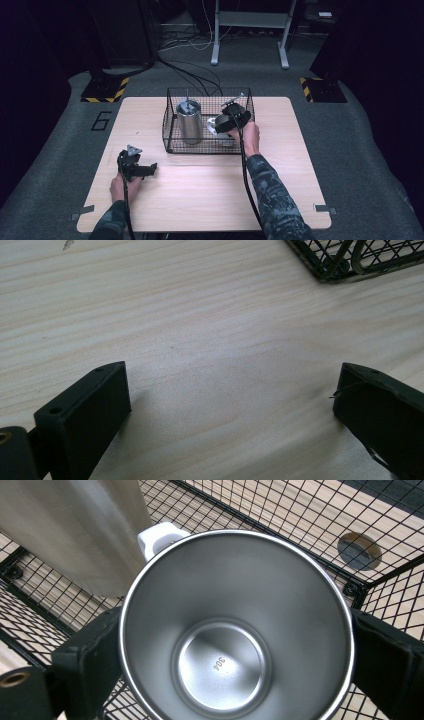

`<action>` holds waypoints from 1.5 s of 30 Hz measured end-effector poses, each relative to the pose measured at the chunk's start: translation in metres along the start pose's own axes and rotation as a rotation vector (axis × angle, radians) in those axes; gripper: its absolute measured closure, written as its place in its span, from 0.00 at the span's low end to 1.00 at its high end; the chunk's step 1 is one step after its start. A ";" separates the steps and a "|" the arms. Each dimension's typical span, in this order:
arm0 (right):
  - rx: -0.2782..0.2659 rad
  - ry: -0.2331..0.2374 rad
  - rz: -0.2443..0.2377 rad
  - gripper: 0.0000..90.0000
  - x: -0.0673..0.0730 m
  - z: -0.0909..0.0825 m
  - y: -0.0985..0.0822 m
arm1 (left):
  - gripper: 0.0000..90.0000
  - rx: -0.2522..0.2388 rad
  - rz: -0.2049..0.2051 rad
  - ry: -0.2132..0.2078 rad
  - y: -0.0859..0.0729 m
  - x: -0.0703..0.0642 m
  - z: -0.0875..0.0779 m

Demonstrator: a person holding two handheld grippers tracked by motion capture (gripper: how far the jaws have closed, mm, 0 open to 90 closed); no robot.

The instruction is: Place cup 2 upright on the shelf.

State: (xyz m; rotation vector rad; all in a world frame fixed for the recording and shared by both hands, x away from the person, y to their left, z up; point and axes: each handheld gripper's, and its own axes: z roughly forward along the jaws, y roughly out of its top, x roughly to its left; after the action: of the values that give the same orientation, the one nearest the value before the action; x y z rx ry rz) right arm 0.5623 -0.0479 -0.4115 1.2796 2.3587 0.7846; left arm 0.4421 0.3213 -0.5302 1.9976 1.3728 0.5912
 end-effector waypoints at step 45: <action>-0.101 0.045 -0.106 0.00 0.013 -0.062 -0.013 | 0.02 0.000 -0.001 0.000 0.000 0.000 0.000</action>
State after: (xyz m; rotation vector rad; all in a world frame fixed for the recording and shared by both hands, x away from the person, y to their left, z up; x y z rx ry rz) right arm 0.5137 -0.0615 -0.3712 1.0985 2.3676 0.8954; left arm 0.4419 0.3211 -0.5302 1.9966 1.3734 0.5914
